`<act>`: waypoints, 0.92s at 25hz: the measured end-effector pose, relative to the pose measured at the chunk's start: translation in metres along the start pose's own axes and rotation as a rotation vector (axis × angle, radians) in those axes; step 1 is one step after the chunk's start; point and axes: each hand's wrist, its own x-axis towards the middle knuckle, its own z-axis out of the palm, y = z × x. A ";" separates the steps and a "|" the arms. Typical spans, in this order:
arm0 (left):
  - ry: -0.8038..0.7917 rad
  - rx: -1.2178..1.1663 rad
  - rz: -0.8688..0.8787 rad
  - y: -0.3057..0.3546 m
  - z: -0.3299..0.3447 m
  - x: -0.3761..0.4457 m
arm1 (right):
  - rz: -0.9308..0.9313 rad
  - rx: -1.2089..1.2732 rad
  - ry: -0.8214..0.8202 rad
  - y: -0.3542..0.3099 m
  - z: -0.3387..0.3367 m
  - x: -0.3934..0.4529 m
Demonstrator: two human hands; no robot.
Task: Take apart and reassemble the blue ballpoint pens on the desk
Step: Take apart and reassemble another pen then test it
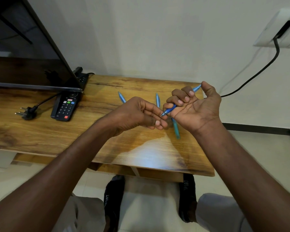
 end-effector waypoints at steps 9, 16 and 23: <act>-0.008 -0.002 0.002 -0.002 0.000 0.001 | 0.001 -0.023 -0.008 0.000 0.000 0.001; -0.008 0.000 0.004 -0.001 0.001 0.001 | -0.007 -0.010 -0.005 0.000 0.001 0.000; -0.017 0.009 -0.011 0.001 0.001 -0.001 | 0.009 -0.053 -0.003 -0.002 0.001 0.000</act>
